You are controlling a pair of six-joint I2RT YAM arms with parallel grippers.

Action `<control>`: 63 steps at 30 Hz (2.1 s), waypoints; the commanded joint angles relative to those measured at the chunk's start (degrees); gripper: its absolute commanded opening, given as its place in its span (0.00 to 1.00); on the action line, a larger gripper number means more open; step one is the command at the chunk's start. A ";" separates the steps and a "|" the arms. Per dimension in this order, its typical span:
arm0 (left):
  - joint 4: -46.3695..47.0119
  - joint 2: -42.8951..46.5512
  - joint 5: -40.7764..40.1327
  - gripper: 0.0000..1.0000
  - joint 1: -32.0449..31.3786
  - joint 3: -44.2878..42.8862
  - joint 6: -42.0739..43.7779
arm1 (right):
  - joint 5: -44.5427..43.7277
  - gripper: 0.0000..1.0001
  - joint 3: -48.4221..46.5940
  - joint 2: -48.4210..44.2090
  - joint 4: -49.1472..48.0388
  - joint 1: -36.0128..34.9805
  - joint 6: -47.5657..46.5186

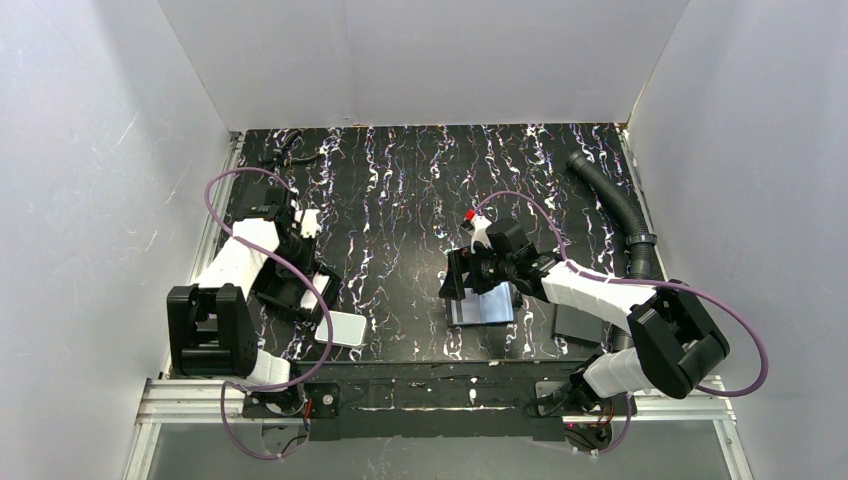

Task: Put the credit cards into the card holder
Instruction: Pick up the credit card from the storage box.

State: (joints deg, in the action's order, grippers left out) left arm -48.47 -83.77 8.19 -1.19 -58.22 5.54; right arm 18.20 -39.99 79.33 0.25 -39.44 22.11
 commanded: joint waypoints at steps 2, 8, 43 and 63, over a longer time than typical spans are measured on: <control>-1.75 2.62 -1.12 0.06 0.01 0.26 0.70 | 0.84 0.90 -1.66 -0.40 -0.34 0.23 -0.68; -1.73 3.16 -3.00 0.00 0.00 0.17 0.72 | 0.70 0.90 -1.85 -0.18 -0.34 0.24 -0.66; 52.65 37.48 17.79 0.00 -25.41 15.18 -54.84 | 21.95 0.98 3.18 -12.44 -31.68 3.32 38.88; 61.90 34.26 11.80 0.26 -38.53 19.61 -62.41 | 16.77 0.01 10.94 -19.67 -49.15 3.41 51.47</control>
State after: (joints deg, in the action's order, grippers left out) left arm 10.76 -49.58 19.59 -39.05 -39.62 -52.80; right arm 36.18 -28.73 60.66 -41.87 -36.05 71.79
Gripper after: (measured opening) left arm 0.120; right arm 0.039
